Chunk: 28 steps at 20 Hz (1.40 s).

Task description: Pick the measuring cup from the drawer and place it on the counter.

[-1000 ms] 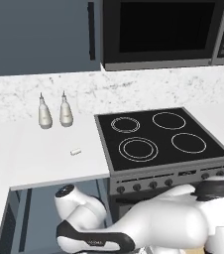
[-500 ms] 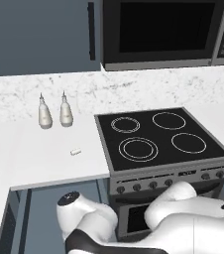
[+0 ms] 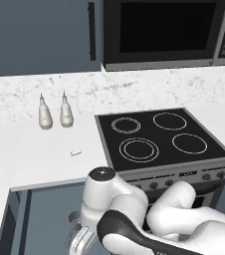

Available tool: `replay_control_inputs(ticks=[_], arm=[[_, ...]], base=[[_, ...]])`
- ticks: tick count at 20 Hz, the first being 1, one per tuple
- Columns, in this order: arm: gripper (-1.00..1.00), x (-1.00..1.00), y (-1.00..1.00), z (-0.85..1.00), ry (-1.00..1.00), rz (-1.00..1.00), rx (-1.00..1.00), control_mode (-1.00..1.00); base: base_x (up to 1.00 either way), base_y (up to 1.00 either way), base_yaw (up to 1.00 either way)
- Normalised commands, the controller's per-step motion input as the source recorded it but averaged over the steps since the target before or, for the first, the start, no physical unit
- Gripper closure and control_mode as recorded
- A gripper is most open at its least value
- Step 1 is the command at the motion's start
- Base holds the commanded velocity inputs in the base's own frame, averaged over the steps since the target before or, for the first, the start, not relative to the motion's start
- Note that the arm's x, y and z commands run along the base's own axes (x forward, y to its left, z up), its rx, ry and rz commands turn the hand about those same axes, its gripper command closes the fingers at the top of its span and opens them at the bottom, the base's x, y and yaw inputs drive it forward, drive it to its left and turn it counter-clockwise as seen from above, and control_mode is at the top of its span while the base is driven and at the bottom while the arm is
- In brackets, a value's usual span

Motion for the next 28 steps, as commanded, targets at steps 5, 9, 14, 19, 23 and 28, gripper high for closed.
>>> replay_control_inputs(ticks=[5,9,14,19,23,28], arm=[[-1.0,0.8,0.07,0.18,0.0,-0.69,-0.04,-1.0],[-1.0,0.5,0.12,-0.16,0.05,-0.62,-0.13,-1.0],[-1.0,0.1,0.01,-0.25,0.09,-0.21,-0.1,-1.0],[-1.0,0.32,0.01,-0.58,0.17,-0.05,-0.05,-1.0],[-1.0,0.36,0.17,-0.26,0.09,-0.06,-0.06,-1.0],[-1.0,0.17,0.32,-0.39,0.02,-0.05,-0.09,-1.0]], base=[[0.0,0.0,0.0],[0.0,0.0,0.0],[0.0,0.0,0.0],[0.0,0.0,0.0],[0.0,0.0,0.0],[0.0,0.0,0.0]])
